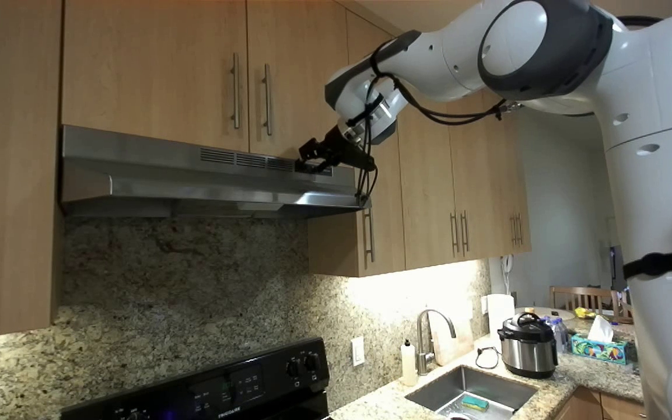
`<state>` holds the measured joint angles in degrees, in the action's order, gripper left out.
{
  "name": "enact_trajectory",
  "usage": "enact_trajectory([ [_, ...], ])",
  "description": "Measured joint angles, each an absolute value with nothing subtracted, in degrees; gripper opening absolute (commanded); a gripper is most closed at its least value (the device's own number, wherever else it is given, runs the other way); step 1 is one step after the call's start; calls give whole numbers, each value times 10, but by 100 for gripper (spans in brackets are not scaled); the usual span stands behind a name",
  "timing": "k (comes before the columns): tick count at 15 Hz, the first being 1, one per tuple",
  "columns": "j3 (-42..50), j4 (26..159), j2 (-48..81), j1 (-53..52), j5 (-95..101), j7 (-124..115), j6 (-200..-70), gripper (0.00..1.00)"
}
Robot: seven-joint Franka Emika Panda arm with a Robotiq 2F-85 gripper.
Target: Turn on the stove light
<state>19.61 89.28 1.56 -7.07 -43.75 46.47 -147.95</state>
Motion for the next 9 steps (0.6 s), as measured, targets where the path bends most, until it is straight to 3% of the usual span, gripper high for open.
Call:
enact_trajectory([
  [9,201,893,16,-71,-437,465,-1480,100],
])
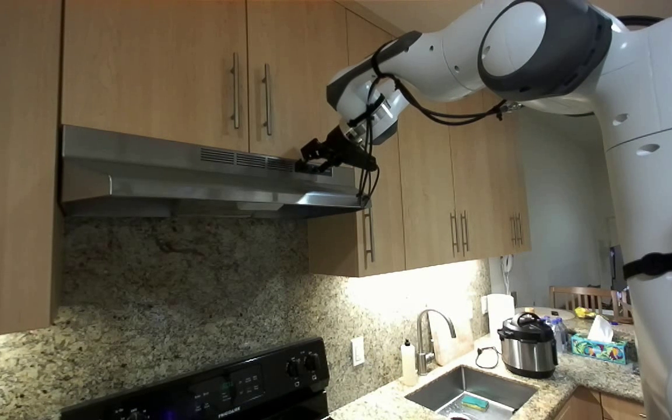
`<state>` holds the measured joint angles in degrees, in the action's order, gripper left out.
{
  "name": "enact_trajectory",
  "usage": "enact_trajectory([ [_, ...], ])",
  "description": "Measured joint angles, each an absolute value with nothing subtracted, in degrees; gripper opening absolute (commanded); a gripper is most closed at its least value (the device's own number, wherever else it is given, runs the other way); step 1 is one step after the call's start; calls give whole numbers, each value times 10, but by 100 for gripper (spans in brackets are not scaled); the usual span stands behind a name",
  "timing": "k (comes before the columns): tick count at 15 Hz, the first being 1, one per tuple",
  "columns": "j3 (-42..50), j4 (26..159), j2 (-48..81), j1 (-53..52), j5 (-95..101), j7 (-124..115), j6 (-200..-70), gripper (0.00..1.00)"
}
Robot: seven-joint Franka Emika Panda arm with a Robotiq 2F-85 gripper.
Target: Turn on the stove light
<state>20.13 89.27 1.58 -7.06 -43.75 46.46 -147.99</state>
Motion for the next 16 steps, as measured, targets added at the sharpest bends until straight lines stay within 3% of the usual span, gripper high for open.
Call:
enact_trajectory([
  [16,181,833,47,-55,-438,465,-1439,100],
])
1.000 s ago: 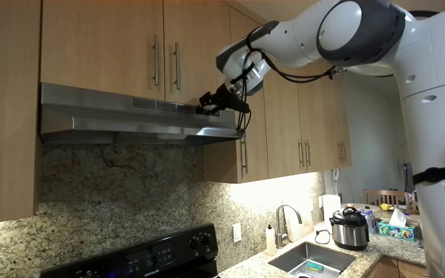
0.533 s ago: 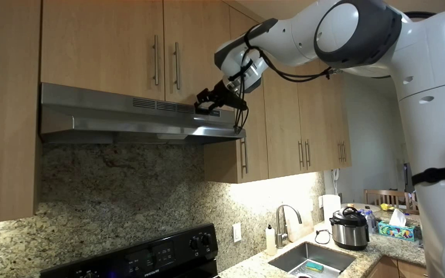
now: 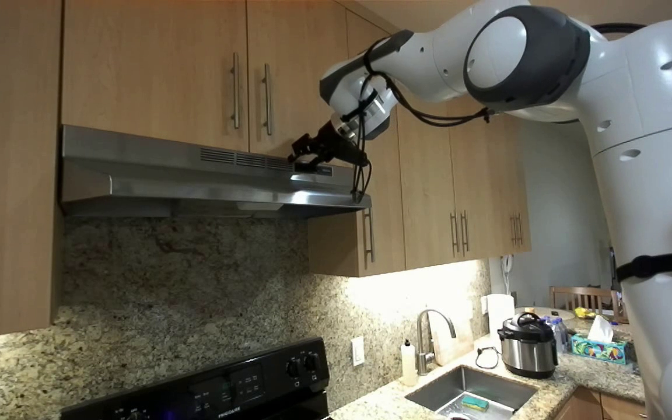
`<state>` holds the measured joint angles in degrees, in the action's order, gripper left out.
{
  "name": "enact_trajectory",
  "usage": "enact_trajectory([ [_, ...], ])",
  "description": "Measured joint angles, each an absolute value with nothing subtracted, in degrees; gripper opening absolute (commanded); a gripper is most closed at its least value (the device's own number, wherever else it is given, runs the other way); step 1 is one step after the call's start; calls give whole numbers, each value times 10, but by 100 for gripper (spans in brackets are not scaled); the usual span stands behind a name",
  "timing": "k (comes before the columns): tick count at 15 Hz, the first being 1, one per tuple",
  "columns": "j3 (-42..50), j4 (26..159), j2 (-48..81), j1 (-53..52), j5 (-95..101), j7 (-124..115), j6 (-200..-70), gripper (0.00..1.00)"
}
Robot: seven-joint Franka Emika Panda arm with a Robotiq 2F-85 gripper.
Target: Turn on the stove light
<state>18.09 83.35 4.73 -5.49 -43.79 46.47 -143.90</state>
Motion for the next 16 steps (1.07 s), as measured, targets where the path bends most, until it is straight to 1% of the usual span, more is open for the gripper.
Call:
enact_trajectory([
  [11,201,833,48,-45,-439,465,-1439,100],
  [15,200,833,53,-46,-439,465,-1435,100],
  [16,187,832,55,-36,-439,465,-1435,100],
])
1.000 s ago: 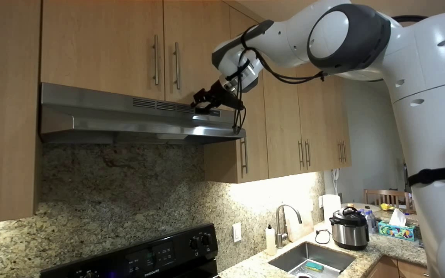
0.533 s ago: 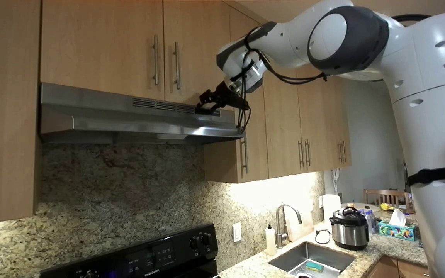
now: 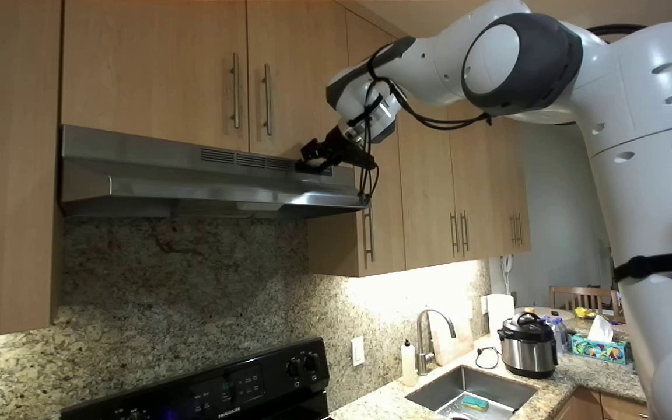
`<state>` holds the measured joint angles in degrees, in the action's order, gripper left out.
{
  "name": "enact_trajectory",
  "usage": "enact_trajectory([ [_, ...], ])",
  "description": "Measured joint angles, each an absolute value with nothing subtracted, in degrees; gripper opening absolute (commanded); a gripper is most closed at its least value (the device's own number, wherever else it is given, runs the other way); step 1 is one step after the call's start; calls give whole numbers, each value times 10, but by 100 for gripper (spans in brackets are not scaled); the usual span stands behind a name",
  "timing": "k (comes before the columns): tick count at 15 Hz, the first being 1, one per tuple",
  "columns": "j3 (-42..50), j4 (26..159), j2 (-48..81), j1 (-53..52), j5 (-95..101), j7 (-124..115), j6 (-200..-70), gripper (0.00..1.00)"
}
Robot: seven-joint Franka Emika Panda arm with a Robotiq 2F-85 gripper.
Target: Turn on the stove light
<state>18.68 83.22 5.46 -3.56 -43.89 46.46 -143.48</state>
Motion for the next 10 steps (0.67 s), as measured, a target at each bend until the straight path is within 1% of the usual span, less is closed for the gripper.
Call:
enact_trajectory([
  [10,180,823,56,-31,-439,465,-1420,100],
])
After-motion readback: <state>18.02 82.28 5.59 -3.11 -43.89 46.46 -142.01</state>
